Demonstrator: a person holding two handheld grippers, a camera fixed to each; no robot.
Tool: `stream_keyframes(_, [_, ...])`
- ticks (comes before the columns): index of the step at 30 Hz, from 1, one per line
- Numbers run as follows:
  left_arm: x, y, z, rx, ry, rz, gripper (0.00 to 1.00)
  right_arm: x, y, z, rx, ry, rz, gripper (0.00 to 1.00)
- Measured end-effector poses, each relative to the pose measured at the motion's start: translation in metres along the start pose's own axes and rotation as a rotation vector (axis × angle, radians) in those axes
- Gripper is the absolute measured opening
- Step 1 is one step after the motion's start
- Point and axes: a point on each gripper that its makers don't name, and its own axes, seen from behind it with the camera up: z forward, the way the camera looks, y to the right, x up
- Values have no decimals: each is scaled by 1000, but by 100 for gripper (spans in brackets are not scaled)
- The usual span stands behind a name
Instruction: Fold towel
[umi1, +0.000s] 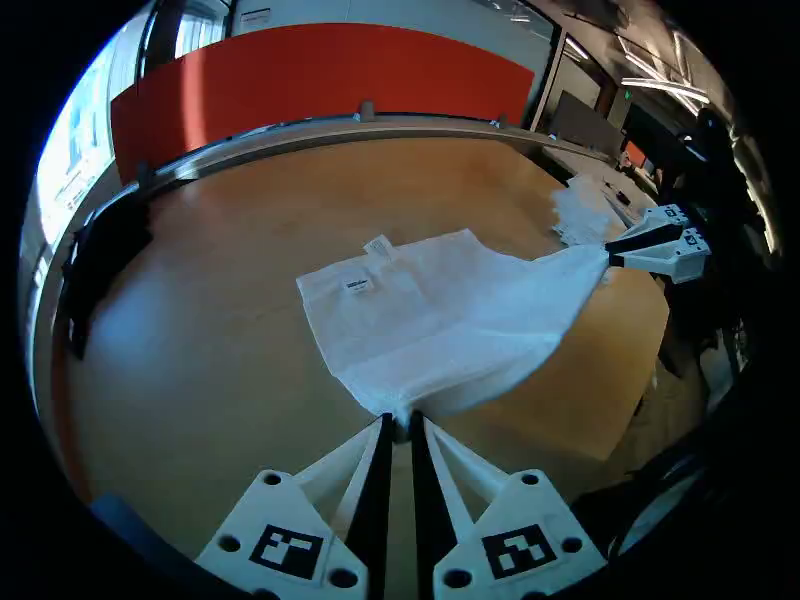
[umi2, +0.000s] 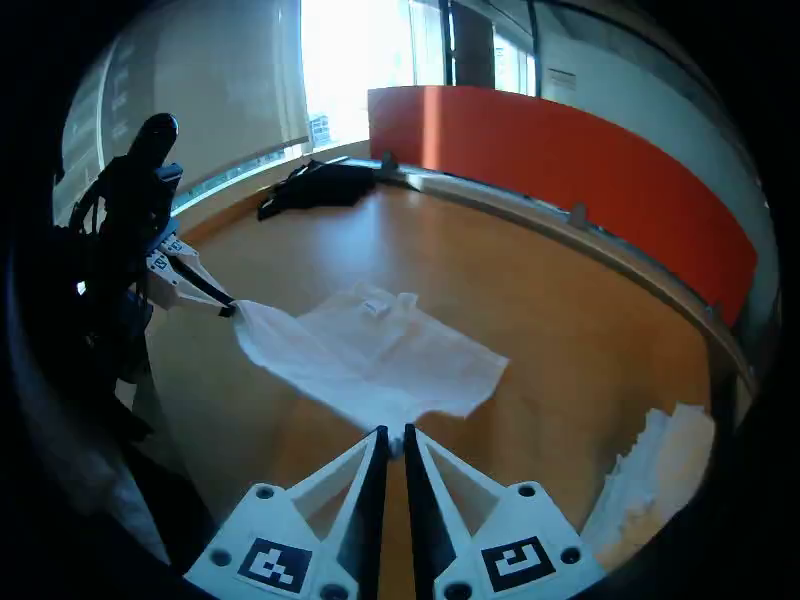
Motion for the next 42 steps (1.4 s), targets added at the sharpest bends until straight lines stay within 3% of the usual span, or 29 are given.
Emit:
stream_keyframes(8, [-1,6,0,-3,-3,-9,13,-5,0,-3,3,-8,5,12])
stream_keyframes(15, [7,1,5,5,3,-21,13,-2,8,4,1,-10,-9,12])
stream_keyframes(24, [28,-14,23,19,14,-45,13,8,34,26,-12,-20,-12,12])
stream_keyframes(38, [57,-45,67,47,-1,-23,13,16,74,72,-19,-54,-10,12])
stream_keyframes(42, [57,-49,77,43,-13,-25,13,12,80,79,-21,-70,-9,12])
